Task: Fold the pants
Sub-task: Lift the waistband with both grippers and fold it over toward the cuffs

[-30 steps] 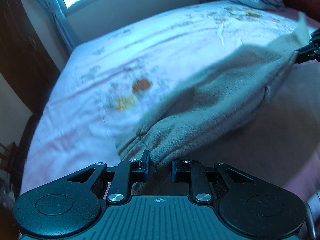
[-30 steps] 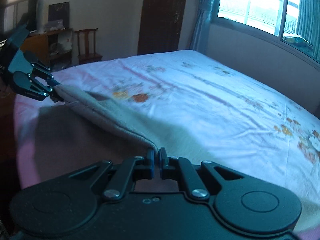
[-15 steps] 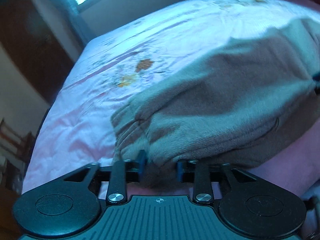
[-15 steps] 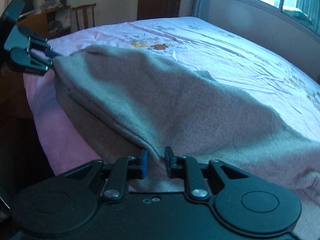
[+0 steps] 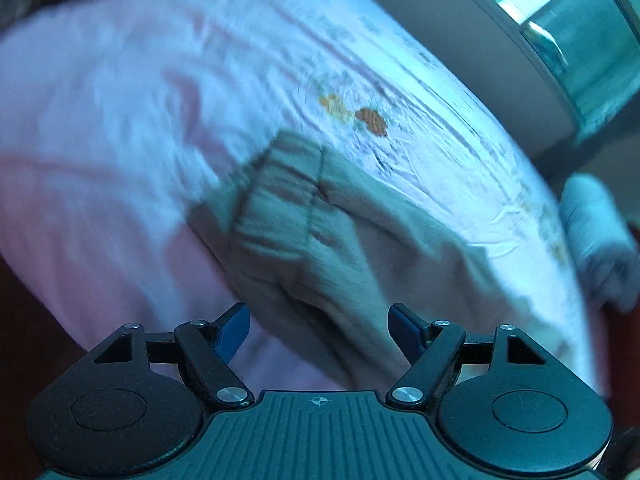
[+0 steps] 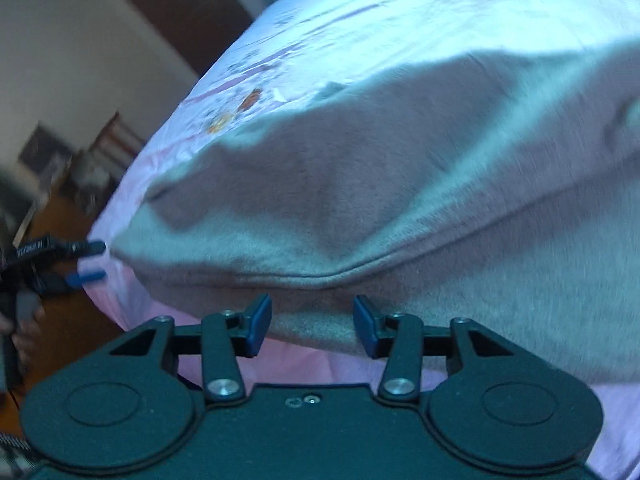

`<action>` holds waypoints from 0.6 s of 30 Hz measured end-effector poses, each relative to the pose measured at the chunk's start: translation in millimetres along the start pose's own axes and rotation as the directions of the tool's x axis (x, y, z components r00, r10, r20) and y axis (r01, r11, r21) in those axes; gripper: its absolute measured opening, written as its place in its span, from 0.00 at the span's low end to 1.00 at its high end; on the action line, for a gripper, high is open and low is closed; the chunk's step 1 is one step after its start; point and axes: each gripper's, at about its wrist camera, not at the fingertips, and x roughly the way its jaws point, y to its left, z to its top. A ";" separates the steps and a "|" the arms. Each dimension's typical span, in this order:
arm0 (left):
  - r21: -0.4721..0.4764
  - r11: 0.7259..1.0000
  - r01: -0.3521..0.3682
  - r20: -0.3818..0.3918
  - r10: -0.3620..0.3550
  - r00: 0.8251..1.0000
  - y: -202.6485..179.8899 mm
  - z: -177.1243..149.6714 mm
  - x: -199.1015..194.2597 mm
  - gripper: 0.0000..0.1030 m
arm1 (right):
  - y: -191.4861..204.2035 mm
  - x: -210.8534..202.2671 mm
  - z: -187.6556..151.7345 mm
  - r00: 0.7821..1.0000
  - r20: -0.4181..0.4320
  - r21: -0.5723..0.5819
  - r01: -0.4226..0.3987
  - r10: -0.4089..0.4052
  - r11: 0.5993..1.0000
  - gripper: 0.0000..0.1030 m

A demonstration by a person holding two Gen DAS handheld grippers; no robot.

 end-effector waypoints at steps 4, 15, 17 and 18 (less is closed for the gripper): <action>-0.087 0.996 0.027 -0.020 -0.029 0.999 -4.1 -7.3 21.1 0.71 | -8.6 5.5 4.0 1.000 0.007 0.101 -0.018 0.018 0.995 0.41; -0.028 0.999 -0.019 0.064 0.021 0.998 -17.4 6.6 32.5 0.16 | -36.9 15.5 7.2 0.998 0.056 0.356 -0.002 -0.019 0.935 0.06; -0.019 1.000 -0.019 0.062 0.020 0.998 -17.3 8.2 33.0 0.16 | -42.4 16.1 5.5 0.998 0.065 0.400 -0.020 -0.007 0.916 0.08; -0.013 1.000 -0.023 0.065 0.024 0.998 -15.7 8.3 33.9 0.16 | -45.8 17.6 4.9 0.998 0.069 0.421 -0.025 -0.005 0.907 0.07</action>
